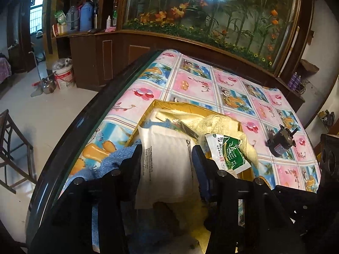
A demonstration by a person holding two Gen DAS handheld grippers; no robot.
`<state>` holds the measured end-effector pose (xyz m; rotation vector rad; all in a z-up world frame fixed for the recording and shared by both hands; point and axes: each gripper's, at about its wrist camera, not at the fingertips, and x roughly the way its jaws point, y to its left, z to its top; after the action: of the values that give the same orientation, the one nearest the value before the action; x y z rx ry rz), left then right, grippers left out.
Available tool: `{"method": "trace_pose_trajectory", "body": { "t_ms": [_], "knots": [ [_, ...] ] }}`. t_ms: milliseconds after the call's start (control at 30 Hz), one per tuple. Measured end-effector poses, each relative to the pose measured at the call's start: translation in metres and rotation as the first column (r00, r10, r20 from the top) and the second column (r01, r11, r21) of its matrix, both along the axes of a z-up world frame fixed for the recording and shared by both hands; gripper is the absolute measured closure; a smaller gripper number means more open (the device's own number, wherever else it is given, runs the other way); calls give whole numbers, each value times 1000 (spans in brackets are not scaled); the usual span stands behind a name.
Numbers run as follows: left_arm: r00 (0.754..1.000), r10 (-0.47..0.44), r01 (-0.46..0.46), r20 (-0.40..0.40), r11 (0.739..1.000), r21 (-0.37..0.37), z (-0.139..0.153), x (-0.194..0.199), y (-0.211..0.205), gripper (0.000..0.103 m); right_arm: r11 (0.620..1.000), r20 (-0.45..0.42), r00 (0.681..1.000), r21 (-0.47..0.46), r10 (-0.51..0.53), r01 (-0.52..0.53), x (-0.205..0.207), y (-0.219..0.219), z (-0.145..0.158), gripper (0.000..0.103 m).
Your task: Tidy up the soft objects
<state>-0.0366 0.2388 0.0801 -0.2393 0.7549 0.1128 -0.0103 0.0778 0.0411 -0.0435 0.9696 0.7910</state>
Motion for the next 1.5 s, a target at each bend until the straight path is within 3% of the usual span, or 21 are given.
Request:
{"method": "trace_pose_trajectory", "body": {
  "t_ms": [133, 233, 467, 767, 1500],
  "knots": [
    [999, 41, -42, 28, 998, 37, 8, -7, -1, 45, 1000, 45, 999, -19, 18, -17, -8, 6, 1, 33],
    [997, 52, -55, 56, 996, 65, 16, -14, -5, 45, 999, 79, 996, -37, 33, -30, -14, 10, 2, 31],
    [991, 82, -97, 106, 985, 141, 33, -30, -17, 45, 999, 98, 995, 23, 19, -22, -18, 0, 16, 30],
    [983, 105, -128, 148, 979, 159, 50, -53, -25, 43, 998, 151, 988, 48, 24, -32, -35, -8, 32, 29],
    [961, 121, -175, 249, 963, 207, 83, -112, -64, 41, 988, 121, 990, 143, -71, 54, -64, -54, 36, 29]
  ]
}}
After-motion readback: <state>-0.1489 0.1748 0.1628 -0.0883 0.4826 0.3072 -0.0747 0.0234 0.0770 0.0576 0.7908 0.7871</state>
